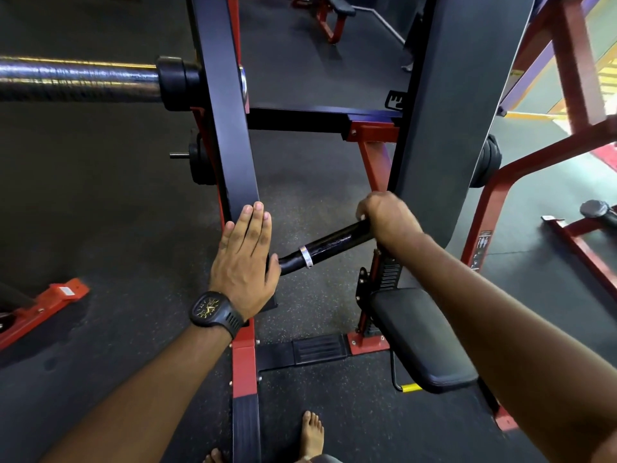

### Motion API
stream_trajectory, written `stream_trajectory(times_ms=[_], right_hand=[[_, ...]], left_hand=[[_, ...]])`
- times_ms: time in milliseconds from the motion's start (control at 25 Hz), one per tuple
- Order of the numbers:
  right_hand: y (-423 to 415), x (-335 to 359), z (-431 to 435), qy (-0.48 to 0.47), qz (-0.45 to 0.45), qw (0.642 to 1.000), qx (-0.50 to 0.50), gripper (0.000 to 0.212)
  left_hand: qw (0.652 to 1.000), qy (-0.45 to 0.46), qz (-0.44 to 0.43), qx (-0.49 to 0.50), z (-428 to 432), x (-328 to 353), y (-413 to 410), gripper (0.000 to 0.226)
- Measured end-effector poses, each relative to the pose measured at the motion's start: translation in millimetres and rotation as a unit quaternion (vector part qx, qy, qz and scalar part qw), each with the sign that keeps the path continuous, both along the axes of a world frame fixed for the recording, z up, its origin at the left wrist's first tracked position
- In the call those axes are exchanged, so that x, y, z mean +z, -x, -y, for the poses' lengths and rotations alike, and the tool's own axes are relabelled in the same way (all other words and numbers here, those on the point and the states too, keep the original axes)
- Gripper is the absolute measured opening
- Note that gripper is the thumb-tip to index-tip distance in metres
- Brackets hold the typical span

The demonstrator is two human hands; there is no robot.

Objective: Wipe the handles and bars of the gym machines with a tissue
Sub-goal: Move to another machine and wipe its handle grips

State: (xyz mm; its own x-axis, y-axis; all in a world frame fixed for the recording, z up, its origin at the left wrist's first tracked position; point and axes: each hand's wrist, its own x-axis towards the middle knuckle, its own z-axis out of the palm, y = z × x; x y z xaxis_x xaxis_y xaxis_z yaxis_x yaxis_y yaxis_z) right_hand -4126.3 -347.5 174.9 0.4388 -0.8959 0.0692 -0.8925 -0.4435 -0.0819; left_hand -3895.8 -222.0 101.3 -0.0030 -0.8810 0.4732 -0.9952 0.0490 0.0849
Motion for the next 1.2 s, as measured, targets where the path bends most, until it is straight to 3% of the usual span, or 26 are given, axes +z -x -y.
stream_trajectory(times_ms=[120, 240, 400, 520, 600, 640, 680, 800, 840, 880, 920, 1040, 1200], right_hand=[[-3.4, -2.7, -6.6, 0.017, -0.051, 0.997, 0.05, 0.028], [6.0, -1.9, -0.5, 0.04, -0.014, 0.999, -0.032, 0.029], [9.7, -0.8, -9.8, 0.065, -0.054, 0.996, 0.01, 0.031], [15.7, -2.3, -15.5, 0.088, 0.004, 0.991, -0.096, 0.031], [10.4, -21.5, -40.4, 0.097, 0.165, 0.965, -0.18, 0.03], [4.2, -35.1, -53.8, 0.083, 0.285, 0.924, -0.239, 0.03], [-2.2, -47.8, -61.8, 0.064, 0.402, 0.86, -0.307, 0.027], [-18.3, -63.7, -56.5, -0.015, 0.681, 0.588, -0.437, 0.016], [-25.0, -63.8, -51.9, -0.03, 0.736, 0.509, -0.444, 0.014], [-31.3, -64.0, -48.1, -0.04, 0.772, 0.454, -0.443, 0.015], [-34.8, -65.7, -44.6, -0.046, 0.792, 0.423, -0.437, 0.018], [-26.6, -67.2, -35.1, -0.1, 0.833, 0.374, -0.395, 0.024], [-22.3, -68.7, -46.6, -0.221, 0.815, 0.389, -0.367, 0.027]], left_hand=[[1.0, -0.005, 0.002, -0.001, -0.3, 1.3, 0.3, 0.072], [1.0, -0.006, -0.007, -0.002, 0.4, -0.8, -0.6, 0.072], [1.0, -0.01, -0.001, -0.004, 0.8, -0.1, -0.8, 0.072], [1.0, -0.012, -0.002, -0.005, 0.4, -0.6, -1.1, 0.072], [1.0, -0.011, -0.005, -0.008, 1.2, 0.0, -0.6, 0.072], [1.0, -0.01, -0.008, -0.007, 1.0, 0.2, -0.5, 0.072], [1.0, -0.009, -0.01, -0.005, 0.8, 0.3, -0.5, 0.072], [1.0, -0.012, -0.008, -0.004, -0.4, 1.7, 0.3, 0.072], [1.0, -0.013, -0.007, -0.003, -0.4, 2.4, 0.3, 0.071], [1.0, -0.012, -0.008, -0.002, -0.1, 2.7, 1.1, 0.071], [1.0, -0.012, -0.009, 0.001, 0.1, 2.6, 1.8, 0.071], [1.0, -0.01, -0.011, -0.001, -0.2, 1.6, -0.4, 0.071], [1.0, -0.01, -0.021, 0.001, 0.7, 1.8, 2.5, 0.071]])
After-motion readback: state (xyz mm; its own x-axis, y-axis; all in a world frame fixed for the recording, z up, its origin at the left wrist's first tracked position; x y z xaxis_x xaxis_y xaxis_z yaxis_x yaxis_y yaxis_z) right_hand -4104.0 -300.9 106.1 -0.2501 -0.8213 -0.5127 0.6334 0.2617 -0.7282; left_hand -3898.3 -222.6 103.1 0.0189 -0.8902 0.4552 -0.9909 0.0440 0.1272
